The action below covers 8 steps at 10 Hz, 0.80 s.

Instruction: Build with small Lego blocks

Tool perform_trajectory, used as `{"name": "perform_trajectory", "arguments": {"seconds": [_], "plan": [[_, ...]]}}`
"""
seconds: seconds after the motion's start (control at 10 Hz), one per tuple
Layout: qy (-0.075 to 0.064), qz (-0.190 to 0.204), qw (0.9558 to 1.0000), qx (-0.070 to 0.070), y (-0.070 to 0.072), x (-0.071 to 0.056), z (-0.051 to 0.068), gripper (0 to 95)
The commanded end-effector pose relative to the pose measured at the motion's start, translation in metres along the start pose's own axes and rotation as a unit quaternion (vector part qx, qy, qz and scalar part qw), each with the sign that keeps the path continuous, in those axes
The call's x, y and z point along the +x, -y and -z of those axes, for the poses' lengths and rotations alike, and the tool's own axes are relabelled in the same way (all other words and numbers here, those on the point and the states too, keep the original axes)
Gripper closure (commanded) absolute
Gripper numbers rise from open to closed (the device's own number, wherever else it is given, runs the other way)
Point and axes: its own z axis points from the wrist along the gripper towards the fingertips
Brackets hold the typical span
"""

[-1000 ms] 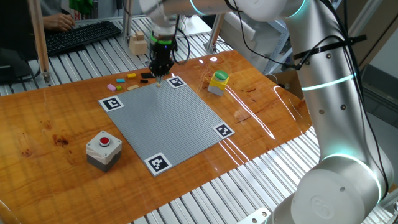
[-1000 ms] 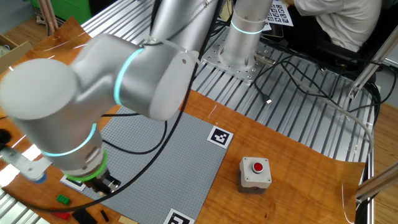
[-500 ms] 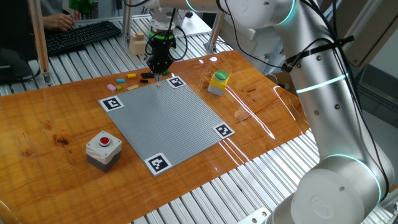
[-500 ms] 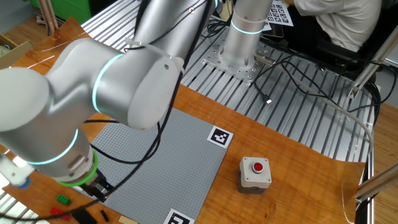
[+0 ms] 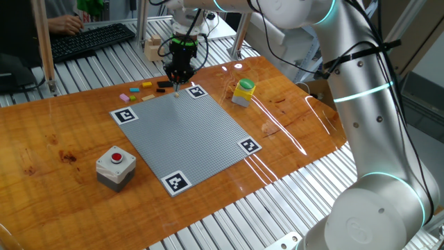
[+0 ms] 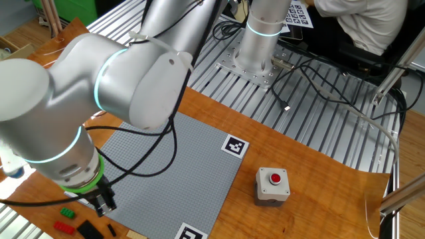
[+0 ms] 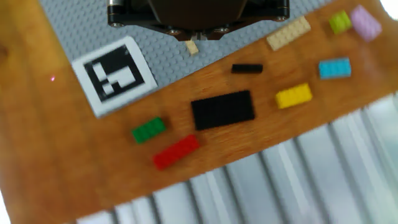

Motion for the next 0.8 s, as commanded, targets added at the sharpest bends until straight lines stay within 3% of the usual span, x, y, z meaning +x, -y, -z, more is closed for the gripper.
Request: {"name": "perform_trajectory", "arguments": {"seconds": [0.1,0.2,0.3,0.5,0.6,0.7,0.8], "plan": [[0.017,-0.149,0.9884,-0.026,0.000,0.002,-0.001,95.0],[0.020,-0.175,0.9838,-0.032,-0.002,0.002,-0.002,95.0],[0.025,-0.237,0.9700,-0.048,-0.007,0.003,-0.004,95.0],[0.033,-0.289,0.9550,-0.060,-0.015,0.003,-0.006,95.0],[0.032,-0.328,0.9420,-0.064,-0.023,0.003,-0.005,95.0],[0.029,-0.357,0.9312,-0.066,-0.029,0.002,-0.003,76.0],[0.027,-0.378,0.9231,-0.067,-0.035,0.002,-0.001,76.0]]}}
